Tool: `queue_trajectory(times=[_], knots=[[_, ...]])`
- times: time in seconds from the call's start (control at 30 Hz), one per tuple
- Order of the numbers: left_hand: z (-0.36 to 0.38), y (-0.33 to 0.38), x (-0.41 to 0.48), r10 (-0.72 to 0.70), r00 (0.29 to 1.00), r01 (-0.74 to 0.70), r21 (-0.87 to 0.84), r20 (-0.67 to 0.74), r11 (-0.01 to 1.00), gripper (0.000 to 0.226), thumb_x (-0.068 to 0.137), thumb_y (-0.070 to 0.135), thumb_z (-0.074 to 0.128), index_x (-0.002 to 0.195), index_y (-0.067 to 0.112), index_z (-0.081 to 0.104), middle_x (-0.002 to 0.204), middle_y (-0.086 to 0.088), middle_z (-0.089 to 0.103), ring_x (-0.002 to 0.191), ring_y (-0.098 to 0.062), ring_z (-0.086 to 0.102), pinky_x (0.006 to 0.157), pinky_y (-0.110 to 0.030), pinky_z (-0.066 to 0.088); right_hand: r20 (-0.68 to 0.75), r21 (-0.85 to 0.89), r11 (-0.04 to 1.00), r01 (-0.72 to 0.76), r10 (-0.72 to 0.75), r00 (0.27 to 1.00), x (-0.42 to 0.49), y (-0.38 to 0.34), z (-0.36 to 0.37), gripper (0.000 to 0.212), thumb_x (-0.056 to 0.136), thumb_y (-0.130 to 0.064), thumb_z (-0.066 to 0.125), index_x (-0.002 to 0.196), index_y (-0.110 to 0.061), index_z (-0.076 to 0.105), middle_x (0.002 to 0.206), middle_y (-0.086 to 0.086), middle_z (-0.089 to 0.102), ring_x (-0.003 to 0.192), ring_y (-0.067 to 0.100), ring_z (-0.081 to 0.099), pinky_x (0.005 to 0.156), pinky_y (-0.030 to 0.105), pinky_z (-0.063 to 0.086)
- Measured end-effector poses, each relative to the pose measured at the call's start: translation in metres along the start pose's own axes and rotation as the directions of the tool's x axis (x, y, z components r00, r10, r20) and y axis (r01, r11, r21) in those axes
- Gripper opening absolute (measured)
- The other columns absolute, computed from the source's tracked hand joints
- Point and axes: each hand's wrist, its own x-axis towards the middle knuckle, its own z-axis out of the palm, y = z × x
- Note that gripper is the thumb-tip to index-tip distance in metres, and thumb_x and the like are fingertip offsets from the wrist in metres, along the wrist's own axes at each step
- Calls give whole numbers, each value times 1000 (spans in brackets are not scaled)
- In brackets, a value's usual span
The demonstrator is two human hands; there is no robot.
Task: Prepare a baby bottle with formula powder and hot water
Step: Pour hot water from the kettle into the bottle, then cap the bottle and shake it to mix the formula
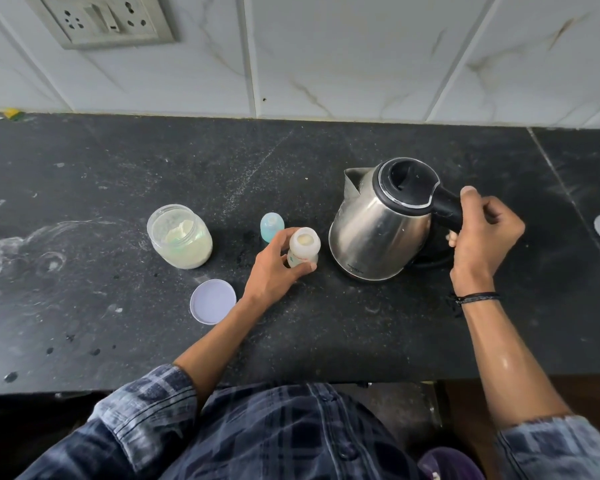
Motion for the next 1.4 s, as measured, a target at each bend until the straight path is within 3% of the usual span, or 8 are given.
queue_trajectory(times=[0.3,0.43,0.57,0.7,0.8,1.0,1.2,1.4], knots=[[1,-1,1,-14,1000,14,16,-2,1000,59,80,14,85,129,30,55,125,13,65,119,-8,60,104,-25,47,26,35,999,-25,24,999,-6,-3,-3,51,94,-30,70,54,-18,40,48,-15,32,48,6,31,42,25,33],[-1,1,-1,-25,1000,25,16,-1,1000,60,80,12,85,129,28,55,123,11,64,117,-8,60,101,-22,47,-61,-47,995,85,-88,994,-10,5,-5,43,96,-39,65,61,-22,47,63,-17,46,62,3,43,64,23,40],[-4,1,-3,-18,1000,18,23,1,1000,58,78,14,86,126,29,57,121,12,67,112,-7,63,101,-24,50,-241,-273,871,408,-473,848,-30,14,-5,15,95,-22,70,93,-7,69,105,2,58,101,21,57,93,30,41],[-6,-1,-4,-9,1000,8,40,9,999,59,79,17,86,130,26,58,124,10,67,114,-9,63,103,-31,52,-80,-374,683,627,-698,712,-60,18,3,5,92,-10,74,94,-6,72,105,16,64,100,33,60,96,30,34],[-7,0,-4,-16,1000,15,42,11,999,59,79,17,85,130,27,58,124,9,67,116,-11,62,105,-35,52,-1,-393,619,680,-740,673,-70,25,10,8,86,-9,78,93,-8,74,105,14,64,97,38,62,93,44,42],[-9,1,-5,-26,999,25,48,23,999,59,80,17,85,130,28,57,125,8,66,117,-11,62,107,-36,51,-3,-489,625,608,-699,715,-82,34,19,29,77,-9,81,103,-16,71,114,9,62,108,38,59,95,45,37],[-9,1,-4,-26,999,25,44,30,999,58,79,16,85,129,27,57,124,9,66,117,-11,62,107,-36,51,-107,-353,800,485,-550,828,-60,37,-2,65,66,6,70,129,1,57,130,21,52,124,37,51,103,55,41],[-10,2,-3,-30,999,29,54,29,998,58,79,16,86,127,29,57,124,9,66,116,-10,62,107,-33,50,-120,-155,953,261,-280,952,-40,32,-13,50,79,4,62,129,-3,64,124,3,67,116,20,66,99,43,55]])
